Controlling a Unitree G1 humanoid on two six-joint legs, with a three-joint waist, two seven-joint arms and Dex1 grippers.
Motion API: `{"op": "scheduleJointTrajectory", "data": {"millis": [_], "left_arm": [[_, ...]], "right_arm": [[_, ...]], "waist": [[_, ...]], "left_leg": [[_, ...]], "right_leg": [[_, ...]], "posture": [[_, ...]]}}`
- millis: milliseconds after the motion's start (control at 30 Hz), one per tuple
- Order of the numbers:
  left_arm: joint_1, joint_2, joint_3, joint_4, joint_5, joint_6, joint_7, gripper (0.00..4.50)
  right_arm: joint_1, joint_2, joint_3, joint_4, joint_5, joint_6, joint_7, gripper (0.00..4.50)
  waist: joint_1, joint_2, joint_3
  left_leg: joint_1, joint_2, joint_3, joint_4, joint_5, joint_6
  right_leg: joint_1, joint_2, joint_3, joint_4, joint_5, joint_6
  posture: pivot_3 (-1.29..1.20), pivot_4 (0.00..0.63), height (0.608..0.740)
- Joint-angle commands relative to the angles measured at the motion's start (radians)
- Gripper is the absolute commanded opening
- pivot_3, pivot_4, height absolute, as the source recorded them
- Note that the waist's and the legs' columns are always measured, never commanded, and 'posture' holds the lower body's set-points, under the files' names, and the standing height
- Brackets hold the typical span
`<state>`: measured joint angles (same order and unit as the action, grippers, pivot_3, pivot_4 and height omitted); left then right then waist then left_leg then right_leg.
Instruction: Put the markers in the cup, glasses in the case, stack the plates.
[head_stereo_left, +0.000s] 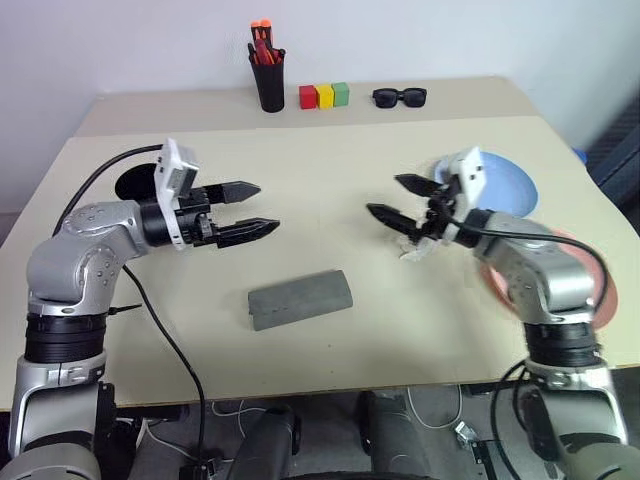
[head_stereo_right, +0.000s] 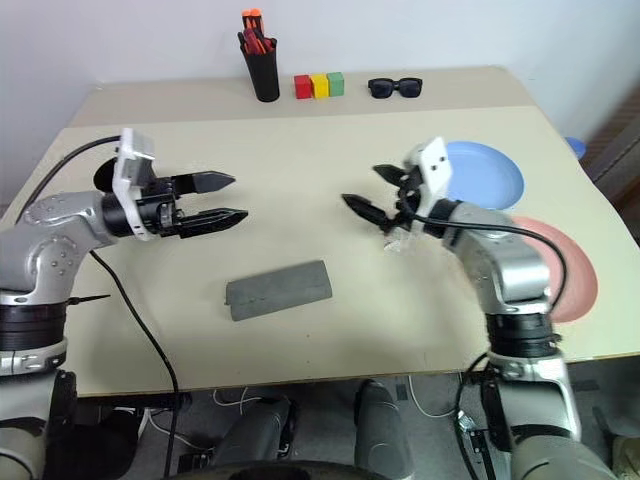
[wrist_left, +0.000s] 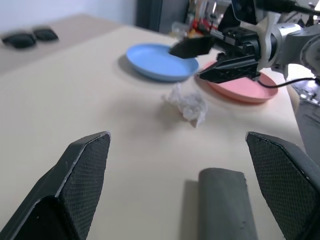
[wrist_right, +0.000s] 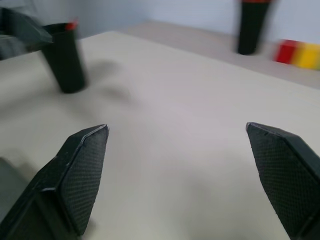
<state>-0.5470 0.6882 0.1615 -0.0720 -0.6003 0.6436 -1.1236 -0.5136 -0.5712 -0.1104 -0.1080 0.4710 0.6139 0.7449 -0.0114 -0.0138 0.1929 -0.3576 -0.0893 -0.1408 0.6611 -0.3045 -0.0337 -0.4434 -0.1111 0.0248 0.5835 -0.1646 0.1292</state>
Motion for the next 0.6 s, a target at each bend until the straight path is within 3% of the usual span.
{"op": "scheduleJointTrajectory", "data": {"millis": [33,233,467,600], "left_arm": [[0.030,-0.007,0.024,-0.017,-0.016,-0.084,-0.031,4.44],[0.058,-0.025,0.002,-0.020,-0.029,-0.139,-0.076,4.44],[0.039,-0.026,-0.034,0.056,0.000,-0.210,-0.134,4.44],[0.008,-0.048,-0.062,0.092,0.010,-0.241,-0.153,4.44]], "right_arm": [[0.073,-0.116,-0.080,-0.085,0.006,0.048,0.016,4.50],[0.280,-0.297,-0.180,-0.131,-0.006,0.160,0.003,4.50],[0.462,-0.320,-0.301,-0.253,0.011,0.322,-0.075,4.50],[0.566,-0.329,-0.273,-0.286,-0.057,0.314,-0.118,4.50]], "waist": [[0.001,0.000,0.000],[0.002,0.000,0.000],[0.000,0.000,0.000],[0.007,0.000,0.000]], "left_leg": [[0.000,0.000,0.000,0.000,0.000,0.000],[0.000,0.000,0.001,0.001,0.000,0.001],[0.001,0.000,0.002,0.002,-0.001,0.001],[0.001,0.000,0.002,0.002,-0.001,0.001]], "right_leg": [[0.000,0.000,0.000,0.000,0.000,0.000],[0.002,-0.001,0.000,-0.001,0.000,0.000],[0.002,-0.001,0.000,0.000,0.000,0.000],[0.003,-0.001,0.000,0.000,0.000,0.000]], "posture": [[0.00,0.150,0.740],[0.00,0.150,0.740],[0.00,0.150,0.740],[0.00,0.150,0.740]]}}
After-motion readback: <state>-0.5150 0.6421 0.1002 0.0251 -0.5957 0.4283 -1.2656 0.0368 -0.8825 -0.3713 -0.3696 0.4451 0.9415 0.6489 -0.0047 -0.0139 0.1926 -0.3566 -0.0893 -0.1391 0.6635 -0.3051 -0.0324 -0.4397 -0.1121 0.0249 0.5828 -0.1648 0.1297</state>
